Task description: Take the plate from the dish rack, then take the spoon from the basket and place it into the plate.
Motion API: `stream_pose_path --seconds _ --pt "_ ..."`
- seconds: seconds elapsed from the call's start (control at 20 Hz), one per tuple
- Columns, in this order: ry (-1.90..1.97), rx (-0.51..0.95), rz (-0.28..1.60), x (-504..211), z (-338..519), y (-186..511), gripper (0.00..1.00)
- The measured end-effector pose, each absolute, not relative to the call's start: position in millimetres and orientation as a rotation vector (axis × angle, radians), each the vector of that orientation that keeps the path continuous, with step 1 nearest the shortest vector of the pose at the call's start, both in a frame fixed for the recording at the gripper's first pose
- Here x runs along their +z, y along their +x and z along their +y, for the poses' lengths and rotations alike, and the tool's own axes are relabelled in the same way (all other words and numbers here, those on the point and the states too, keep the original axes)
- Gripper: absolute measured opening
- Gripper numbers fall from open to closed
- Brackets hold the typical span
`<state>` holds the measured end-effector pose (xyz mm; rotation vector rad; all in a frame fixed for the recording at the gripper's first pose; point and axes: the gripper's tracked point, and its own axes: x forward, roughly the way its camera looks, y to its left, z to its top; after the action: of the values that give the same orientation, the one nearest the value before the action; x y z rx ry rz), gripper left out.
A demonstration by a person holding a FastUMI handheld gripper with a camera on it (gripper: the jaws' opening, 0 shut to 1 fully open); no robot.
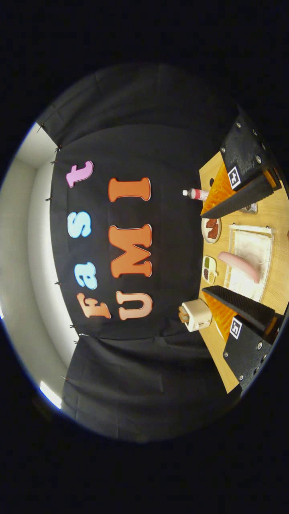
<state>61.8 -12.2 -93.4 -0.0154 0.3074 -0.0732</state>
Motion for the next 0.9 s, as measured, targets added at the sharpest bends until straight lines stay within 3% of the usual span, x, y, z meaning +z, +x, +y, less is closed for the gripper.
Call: stream_pose_path --seconds 0.55,0.9 --pt "0.094 0.012 0.679 -190 22 115 0.99" --pt "0.087 -0.037 0.918 -242 14 132 0.95"
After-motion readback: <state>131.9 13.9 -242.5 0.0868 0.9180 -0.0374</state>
